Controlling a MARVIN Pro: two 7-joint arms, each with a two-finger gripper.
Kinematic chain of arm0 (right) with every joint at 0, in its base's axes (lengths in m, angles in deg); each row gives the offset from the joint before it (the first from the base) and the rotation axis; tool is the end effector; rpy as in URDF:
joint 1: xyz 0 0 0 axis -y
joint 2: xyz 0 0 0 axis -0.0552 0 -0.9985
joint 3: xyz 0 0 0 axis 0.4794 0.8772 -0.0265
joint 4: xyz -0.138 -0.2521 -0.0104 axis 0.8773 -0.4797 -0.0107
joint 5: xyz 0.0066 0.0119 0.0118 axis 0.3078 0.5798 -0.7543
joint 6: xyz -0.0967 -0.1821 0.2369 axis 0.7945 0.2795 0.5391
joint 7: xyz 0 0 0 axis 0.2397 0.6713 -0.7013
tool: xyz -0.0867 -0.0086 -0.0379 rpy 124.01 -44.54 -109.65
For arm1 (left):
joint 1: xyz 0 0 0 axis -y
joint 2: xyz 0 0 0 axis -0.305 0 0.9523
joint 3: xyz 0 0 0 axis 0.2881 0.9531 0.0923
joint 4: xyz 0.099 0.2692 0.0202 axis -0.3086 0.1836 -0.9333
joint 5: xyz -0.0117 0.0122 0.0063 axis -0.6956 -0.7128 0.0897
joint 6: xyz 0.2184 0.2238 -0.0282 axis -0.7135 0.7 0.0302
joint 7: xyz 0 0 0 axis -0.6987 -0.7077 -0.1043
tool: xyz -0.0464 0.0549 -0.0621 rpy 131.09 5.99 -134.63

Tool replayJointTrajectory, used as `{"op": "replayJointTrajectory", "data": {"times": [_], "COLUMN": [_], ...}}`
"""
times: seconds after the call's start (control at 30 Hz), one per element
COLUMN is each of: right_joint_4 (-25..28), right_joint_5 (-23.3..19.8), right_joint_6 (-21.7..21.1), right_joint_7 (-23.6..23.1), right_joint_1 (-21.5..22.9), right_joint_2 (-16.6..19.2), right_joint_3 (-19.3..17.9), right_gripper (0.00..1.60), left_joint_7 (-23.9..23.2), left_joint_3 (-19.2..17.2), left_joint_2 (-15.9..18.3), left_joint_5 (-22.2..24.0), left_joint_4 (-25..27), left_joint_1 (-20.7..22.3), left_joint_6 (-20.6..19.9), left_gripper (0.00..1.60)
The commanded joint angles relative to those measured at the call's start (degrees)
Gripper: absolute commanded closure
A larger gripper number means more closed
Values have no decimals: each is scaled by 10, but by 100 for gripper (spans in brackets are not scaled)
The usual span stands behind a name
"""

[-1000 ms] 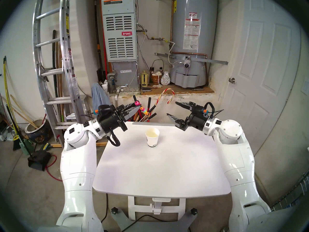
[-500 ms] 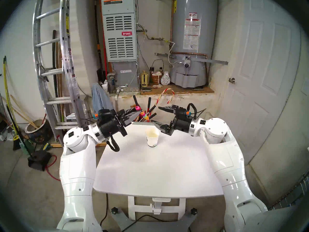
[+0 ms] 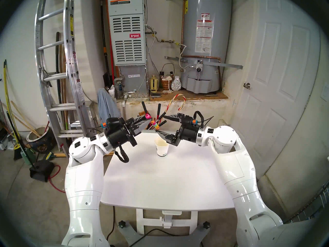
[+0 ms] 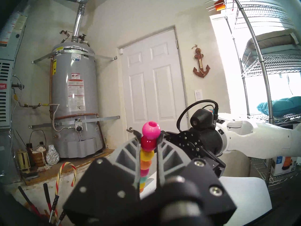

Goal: Switch the marker to another color

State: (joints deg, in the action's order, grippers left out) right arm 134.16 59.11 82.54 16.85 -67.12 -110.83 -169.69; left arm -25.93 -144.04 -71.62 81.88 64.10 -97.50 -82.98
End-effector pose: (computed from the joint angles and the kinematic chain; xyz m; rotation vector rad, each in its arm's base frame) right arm 0.4604 0.0872 -0.2021 -1.4721 -1.3087 -1.7316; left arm 0.4118 0.0207 -0.1991 1.3356 -0.8405 1.8316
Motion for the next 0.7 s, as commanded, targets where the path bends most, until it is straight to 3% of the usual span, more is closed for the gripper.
{"op": "replayJointTrajectory", "data": {"times": [0.0, 0.5, 0.67], "right_joint_4": [13, 11, 12], "right_joint_5": [-11, -9, -8], "right_joint_6": [-4, -7, -6], "right_joint_7": [-1, -2, -2], "right_joint_1": [5, 10, 6], "right_joint_2": [-13, -22, -22], "right_joint_3": [1, 14, 17], "right_gripper": [0, 0, 19], "left_joint_7": [-2, -2, -2], "left_joint_3": [2, 9, 10], "left_joint_2": [1, 1, 0], "left_joint_5": [1, -1, -1], "left_joint_4": [5, -2, 3], "left_joint_1": [6, 7, 3], "left_joint_6": [1, 4, 4], "left_gripper": [160, 160, 160]}}
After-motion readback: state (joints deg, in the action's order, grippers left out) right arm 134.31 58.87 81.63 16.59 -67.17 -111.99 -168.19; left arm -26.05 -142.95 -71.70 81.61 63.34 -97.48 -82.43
